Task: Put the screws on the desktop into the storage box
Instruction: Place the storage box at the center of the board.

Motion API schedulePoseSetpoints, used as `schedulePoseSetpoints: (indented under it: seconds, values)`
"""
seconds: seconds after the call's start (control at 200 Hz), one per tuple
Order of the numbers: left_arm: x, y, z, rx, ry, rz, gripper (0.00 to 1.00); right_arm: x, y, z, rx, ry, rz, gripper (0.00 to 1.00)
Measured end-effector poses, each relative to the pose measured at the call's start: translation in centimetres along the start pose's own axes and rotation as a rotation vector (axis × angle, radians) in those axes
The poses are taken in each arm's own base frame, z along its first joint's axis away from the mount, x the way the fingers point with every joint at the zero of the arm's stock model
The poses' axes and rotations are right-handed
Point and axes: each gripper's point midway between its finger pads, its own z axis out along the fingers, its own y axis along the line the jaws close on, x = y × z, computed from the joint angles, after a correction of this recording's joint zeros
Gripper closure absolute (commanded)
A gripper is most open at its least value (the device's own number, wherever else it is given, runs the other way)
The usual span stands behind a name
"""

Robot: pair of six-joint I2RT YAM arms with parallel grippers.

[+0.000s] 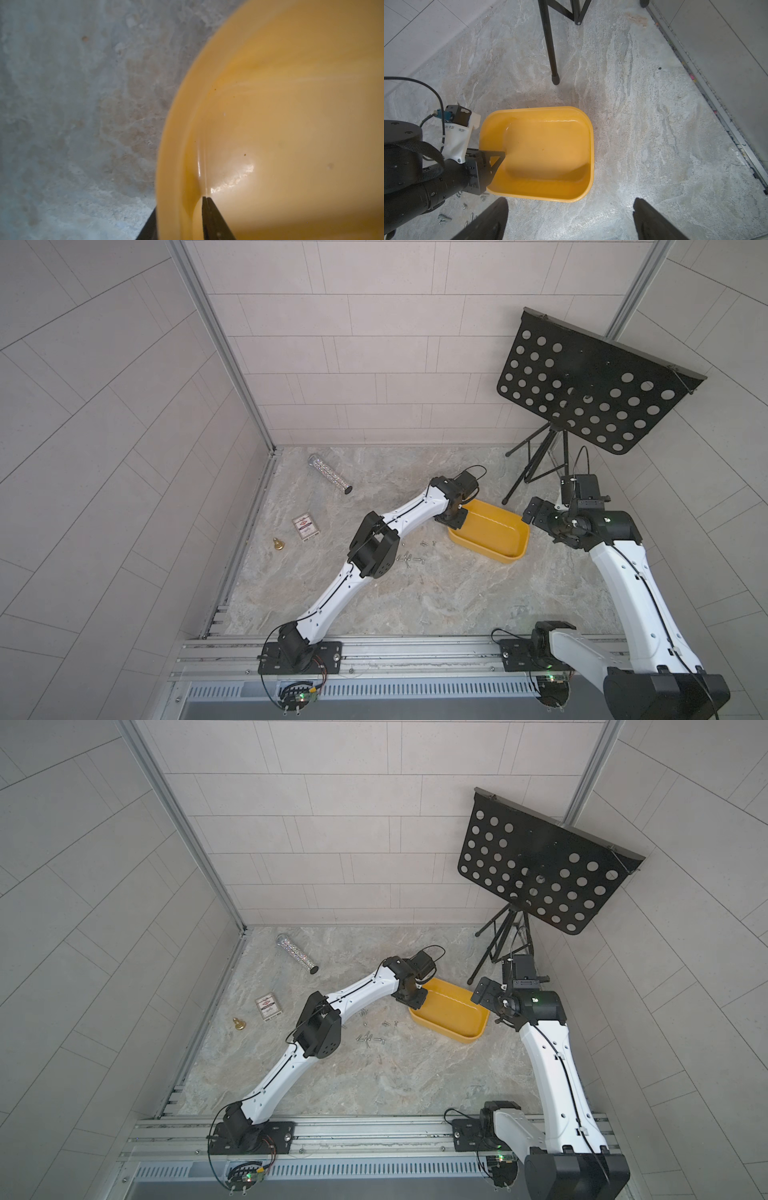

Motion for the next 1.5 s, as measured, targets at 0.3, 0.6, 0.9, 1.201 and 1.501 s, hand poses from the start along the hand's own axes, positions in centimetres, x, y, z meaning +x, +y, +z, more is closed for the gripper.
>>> schedulePoseSetpoints:
  seconds: [0.3, 0.6, 0.9, 1.201, 1.501]
  values:
    - [0.2, 1.4, -2.7, -0.043, -0.034, -0.001, 1.00, 0.0, 0.0, -0.1, -0.004, -0.003, 0.000, 0.05]
    - [1.9, 8.8, -12.8, -0.201, -0.253, -0.072, 1.00, 0.6, 0.1, 0.2, -0.023, 0.007, 0.002, 0.07]
    - [3.4, 18.7, -15.8, -0.358, -0.331, -0.276, 1.00, 0.7, 0.4, 0.3, -0.035, 0.011, 0.001, 0.08]
    - [6.2, 28.2, -15.9, -0.449, -0.276, -0.512, 1.00, 0.6, 0.5, 0.3, -0.040, 0.007, -0.001, 0.08]
    - [7.9, 30.4, -12.2, -0.432, -0.180, -0.582, 1.00, 0.7, 0.6, 0.3, -0.041, 0.007, -0.002, 0.08]
